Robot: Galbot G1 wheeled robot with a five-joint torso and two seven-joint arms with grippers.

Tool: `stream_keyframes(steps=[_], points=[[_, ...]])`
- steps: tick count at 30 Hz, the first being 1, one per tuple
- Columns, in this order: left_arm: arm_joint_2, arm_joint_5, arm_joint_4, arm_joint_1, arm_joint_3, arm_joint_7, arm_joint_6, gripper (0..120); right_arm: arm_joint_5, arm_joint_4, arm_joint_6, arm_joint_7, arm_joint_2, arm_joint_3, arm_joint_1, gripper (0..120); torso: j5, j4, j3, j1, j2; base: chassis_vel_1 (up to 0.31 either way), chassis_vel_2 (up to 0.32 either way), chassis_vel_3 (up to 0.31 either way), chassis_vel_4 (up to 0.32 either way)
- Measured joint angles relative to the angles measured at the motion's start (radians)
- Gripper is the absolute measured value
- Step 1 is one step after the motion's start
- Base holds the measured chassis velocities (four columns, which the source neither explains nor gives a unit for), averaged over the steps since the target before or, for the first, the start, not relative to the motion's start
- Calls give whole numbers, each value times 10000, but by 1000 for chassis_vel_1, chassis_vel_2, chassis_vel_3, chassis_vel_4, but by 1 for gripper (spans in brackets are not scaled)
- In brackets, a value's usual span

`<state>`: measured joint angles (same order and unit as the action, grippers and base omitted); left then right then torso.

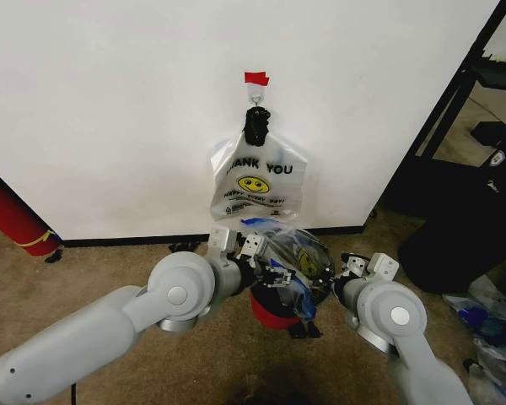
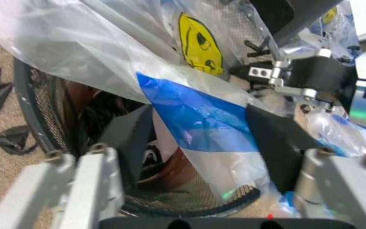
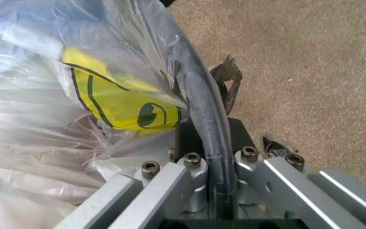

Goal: Pick up the garbage bag from the wall and place it over the trash bin.

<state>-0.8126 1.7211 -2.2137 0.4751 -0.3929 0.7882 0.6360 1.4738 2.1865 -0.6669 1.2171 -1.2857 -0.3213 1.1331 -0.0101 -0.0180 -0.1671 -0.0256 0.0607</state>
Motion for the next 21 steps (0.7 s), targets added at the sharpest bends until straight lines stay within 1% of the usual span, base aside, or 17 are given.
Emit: stream_keyframes(steps=[1,4,7,8,9,10,14,15,16,19,20,21], points=[[0,0,0,0,0,0,0,55,0,0,0,0,0,0,0,0,0,0,0,0,0,0,0,0,0],[45,-12,-53,79,11,-23,-15,41,12,-41,3,59,-4,18,-79,0,0,-1,0,0,0,0,0,0,0],[45,-32,-59,126,23,-26,-42,30,40,-56,39,105,-3,17,-143,0,0,-1,0,0,0,0,0,0,0],[41,-44,-59,145,26,-26,-67,26,50,-58,52,113,-2,14,-157,0,0,-1,0,0,0,0,0,0,0],[41,-44,-59,145,26,-26,-67,26,50,-58,52,113,-2,14,-157,0,0,-1,0,0,0,0,0,0,0],[32,-72,-54,170,27,-27,-104,20,55,-63,68,121,-2,8,-168,0,0,-1,0,0,0,0,0,0,0],[51,-196,-42,288,141,-64,-210,4,62,-94,187,104,-34,-49,-190,0,0,-3,0,0,0,0,0,0,0],[51,-196,-42,288,141,-64,-210,4,62,-94,187,104,-34,-49,-190,0,0,-3,0,0,0,0,0,0,0],[94,-210,-93,384,271,-77,-239,0,65,-128,226,97,-47,-82,-200,0,0,-3,0,0,0,0,0,0,0],[366,-245,-404,982,984,-274,-363,0,70,-224,314,67,-70,-173,-231,0,-1,-3,0,0,0,0,0,0,0],[366,-245,-404,982,984,-274,-363,0,70,-224,314,67,-70,-173,-231,0,-1,-3,0,0,0,0,0,0,0],[481,-256,-512,1214,1251,-355,-403,0,73,-246,341,56,-71,-183,-249,0,0,-4,0,0,0,0,0,0,0]])
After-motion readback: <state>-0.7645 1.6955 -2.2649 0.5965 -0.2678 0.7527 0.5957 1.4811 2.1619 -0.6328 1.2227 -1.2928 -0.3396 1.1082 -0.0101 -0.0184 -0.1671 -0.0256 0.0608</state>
